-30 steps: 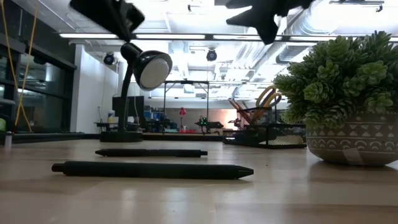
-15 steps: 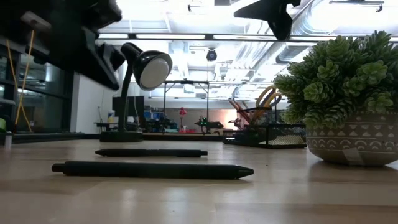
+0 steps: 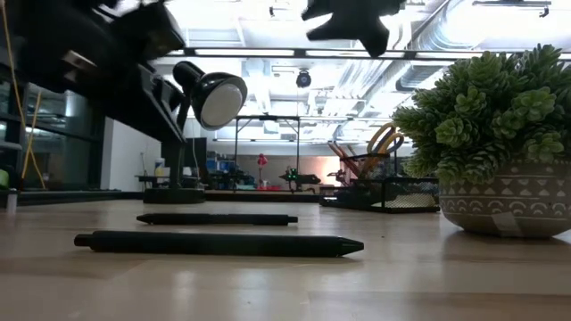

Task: Pick and place office supplies into organizer
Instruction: Put the top black pen into the desk organizer

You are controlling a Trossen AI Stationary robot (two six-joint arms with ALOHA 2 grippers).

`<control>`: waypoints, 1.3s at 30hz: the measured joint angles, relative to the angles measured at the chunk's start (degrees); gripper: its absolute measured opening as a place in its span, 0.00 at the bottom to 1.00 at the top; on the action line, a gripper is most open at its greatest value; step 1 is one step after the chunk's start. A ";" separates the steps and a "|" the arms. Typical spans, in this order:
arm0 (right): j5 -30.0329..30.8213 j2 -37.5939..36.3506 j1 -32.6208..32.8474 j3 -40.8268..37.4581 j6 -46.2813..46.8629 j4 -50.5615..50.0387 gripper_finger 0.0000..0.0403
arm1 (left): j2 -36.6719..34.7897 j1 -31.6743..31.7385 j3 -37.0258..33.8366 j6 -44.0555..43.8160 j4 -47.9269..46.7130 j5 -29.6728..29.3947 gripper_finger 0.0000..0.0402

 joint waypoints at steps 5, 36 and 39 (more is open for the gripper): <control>-6.43 -0.21 -3.03 3.55 -4.19 -15.41 0.37 | 4.59 3.28 3.40 0.85 0.09 5.07 0.10; -22.34 -0.23 -13.73 3.69 -19.77 -29.03 0.37 | 22.46 10.09 19.05 6.26 -6.01 18.88 0.10; -22.38 -0.24 -13.75 3.69 -19.81 -31.02 0.37 | 23.03 10.08 19.07 6.34 -4.22 18.70 0.10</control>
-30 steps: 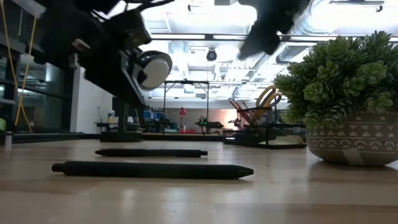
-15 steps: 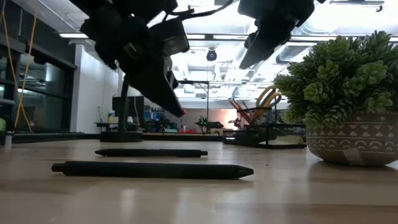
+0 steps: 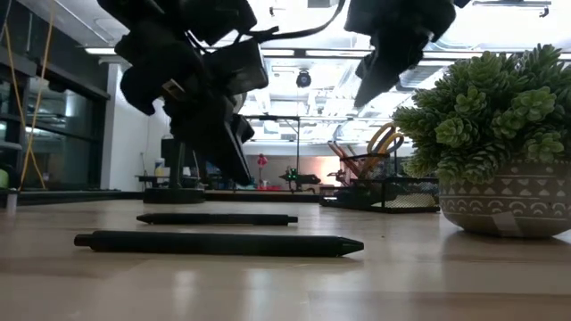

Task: Pick and place office supplies into organizer
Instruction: Put the top black pen into the desk organizer

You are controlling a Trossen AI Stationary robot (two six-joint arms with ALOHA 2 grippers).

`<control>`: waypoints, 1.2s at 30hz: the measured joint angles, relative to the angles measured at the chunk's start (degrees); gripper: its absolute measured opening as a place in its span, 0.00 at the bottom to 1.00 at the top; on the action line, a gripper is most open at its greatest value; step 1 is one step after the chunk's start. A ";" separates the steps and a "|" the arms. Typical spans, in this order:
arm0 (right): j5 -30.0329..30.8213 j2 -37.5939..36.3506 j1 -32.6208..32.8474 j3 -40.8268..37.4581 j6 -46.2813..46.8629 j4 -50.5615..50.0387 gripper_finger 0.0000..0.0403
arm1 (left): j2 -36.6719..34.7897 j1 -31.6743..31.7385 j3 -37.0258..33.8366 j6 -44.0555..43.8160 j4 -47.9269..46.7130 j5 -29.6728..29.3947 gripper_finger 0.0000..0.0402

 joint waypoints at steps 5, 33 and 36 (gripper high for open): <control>0.73 0.01 -0.92 0.00 -0.33 -5.12 0.37 | 1.35 0.02 -0.01 0.07 3.81 -0.31 0.10; 2.33 -3.36 0.20 0.00 4.49 -3.90 0.37 | -0.20 0.76 -0.04 1.72 -6.01 4.46 0.10; -0.17 -3.31 0.14 0.00 4.85 -1.20 0.37 | -0.28 0.70 -0.03 1.73 -7.40 5.05 0.10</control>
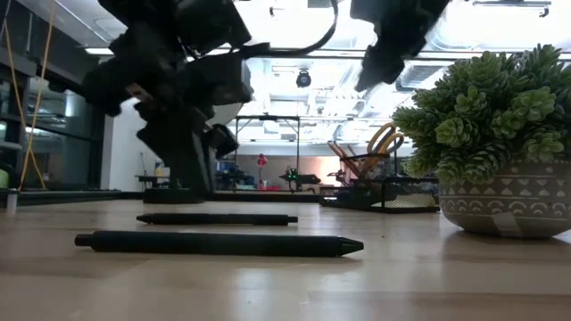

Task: Pick and place office supplies into organizer
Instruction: Put the top black pen into the desk organizer

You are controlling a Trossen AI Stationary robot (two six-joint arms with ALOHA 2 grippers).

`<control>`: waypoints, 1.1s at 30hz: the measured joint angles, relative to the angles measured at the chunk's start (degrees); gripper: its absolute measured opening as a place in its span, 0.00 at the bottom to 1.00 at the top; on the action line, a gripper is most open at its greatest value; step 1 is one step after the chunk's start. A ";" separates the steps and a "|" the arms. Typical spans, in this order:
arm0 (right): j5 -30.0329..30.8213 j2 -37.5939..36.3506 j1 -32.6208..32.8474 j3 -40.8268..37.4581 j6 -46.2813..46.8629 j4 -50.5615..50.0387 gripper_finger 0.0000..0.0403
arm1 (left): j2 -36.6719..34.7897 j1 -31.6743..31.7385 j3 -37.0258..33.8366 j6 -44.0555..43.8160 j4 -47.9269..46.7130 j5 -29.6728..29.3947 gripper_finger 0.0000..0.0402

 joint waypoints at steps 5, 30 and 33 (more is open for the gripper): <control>-4.41 2.71 0.45 0.00 -0.01 7.17 0.37 | -4.56 -1.75 -0.01 -0.75 -8.70 -5.71 0.10; -17.43 35.42 1.68 15.59 -7.15 11.41 0.37 | -25.14 -3.17 -0.04 -9.56 -22.71 -21.22 0.10; -17.38 37.12 2.07 16.33 -6.74 11.41 0.37 | -25.96 -4.47 -0.02 -10.88 -22.46 -21.87 0.10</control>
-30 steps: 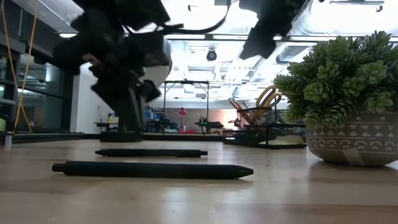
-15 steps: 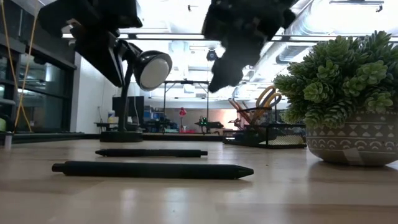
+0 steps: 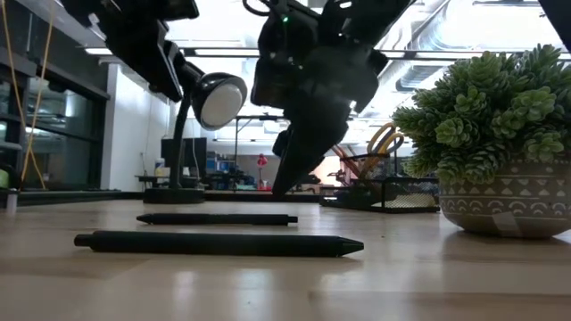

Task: Pick and place office supplies into organizer
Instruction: Put the top black pen into the desk organizer

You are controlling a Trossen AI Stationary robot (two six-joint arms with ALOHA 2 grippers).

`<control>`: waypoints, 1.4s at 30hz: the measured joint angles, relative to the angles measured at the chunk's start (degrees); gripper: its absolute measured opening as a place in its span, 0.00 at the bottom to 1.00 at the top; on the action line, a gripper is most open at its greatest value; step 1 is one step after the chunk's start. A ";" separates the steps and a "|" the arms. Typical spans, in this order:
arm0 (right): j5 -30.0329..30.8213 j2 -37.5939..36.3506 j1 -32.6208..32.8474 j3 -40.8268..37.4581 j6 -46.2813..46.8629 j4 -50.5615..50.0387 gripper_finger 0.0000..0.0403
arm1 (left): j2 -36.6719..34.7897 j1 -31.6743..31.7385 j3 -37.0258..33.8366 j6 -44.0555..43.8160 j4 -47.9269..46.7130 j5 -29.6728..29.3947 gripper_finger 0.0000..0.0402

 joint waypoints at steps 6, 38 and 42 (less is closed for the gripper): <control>1.52 1.78 0.50 0.13 1.24 1.79 0.37 | -1.80 -4.43 0.02 -3.25 -0.03 -4.74 0.10; 10.34 6.16 3.89 0.28 6.11 5.62 0.34 | -4.12 -7.51 0.00 -4.49 -0.97 -10.17 0.10; 10.53 6.26 3.85 0.24 6.03 5.59 0.28 | -4.12 -7.51 0.00 -4.50 -1.05 -10.51 0.10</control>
